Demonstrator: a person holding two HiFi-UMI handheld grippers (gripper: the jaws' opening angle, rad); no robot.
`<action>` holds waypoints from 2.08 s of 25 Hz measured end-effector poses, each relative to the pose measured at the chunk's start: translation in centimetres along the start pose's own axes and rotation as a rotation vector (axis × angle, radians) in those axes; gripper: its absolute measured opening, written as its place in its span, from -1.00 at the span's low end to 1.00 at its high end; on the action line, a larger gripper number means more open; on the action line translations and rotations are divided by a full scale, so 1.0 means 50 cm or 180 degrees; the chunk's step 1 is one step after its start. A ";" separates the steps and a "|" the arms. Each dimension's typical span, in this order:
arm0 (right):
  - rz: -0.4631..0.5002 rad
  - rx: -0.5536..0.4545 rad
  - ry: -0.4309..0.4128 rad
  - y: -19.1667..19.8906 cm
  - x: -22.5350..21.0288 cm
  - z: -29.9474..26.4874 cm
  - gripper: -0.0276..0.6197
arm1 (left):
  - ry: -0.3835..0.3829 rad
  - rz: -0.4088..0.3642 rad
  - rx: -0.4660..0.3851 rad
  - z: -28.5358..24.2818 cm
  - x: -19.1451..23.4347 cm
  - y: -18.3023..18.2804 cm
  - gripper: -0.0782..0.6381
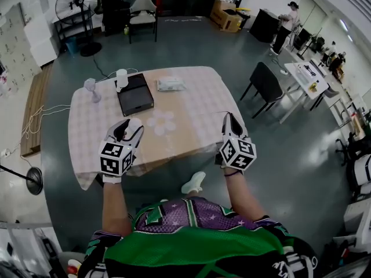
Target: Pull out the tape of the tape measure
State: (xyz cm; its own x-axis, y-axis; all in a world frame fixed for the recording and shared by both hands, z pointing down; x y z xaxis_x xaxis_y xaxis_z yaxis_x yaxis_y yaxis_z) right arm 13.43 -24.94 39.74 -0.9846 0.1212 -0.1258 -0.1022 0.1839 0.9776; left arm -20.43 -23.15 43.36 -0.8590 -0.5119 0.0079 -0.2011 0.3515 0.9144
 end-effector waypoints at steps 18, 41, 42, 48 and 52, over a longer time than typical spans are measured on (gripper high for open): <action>0.0018 0.0284 -0.0759 0.044 0.061 -0.034 -0.87 | 0.0046 0.0012 0.0011 -0.011 -0.015 0.020 -0.11; 0.0013 0.1083 -0.1035 0.197 0.002 -0.208 -0.87 | -0.0178 0.0317 0.0512 -0.190 0.045 0.121 -0.11; 0.0015 0.1145 -0.1051 0.205 -0.002 -0.228 -0.87 | -0.0203 0.0329 0.0551 -0.205 0.051 0.123 -0.11; 0.0016 0.1467 -0.1218 0.261 -0.004 -0.328 -0.87 | -0.0314 0.0384 0.0804 -0.280 0.099 0.172 -0.11; 0.0055 0.1671 -0.1256 0.311 -0.010 -0.395 -0.87 | -0.0339 0.0393 0.1037 -0.336 0.119 0.224 -0.11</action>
State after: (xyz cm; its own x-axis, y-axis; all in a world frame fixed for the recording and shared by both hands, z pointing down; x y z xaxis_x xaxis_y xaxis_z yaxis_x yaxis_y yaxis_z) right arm 9.55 -41.41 58.35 -0.8493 0.4589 -0.2608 0.0943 0.6182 0.7804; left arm -19.88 -35.40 60.43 -0.9270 -0.3715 0.0522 -0.2175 0.6456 0.7320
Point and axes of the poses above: the fingertips, and each gripper's own axes: z backward along the fingers, x to its left, y out of its underside, the point moved 3 cm from there along z, backward along the fingers, and after that the axes turned 7 degrees about x, right-handed, at the moved point
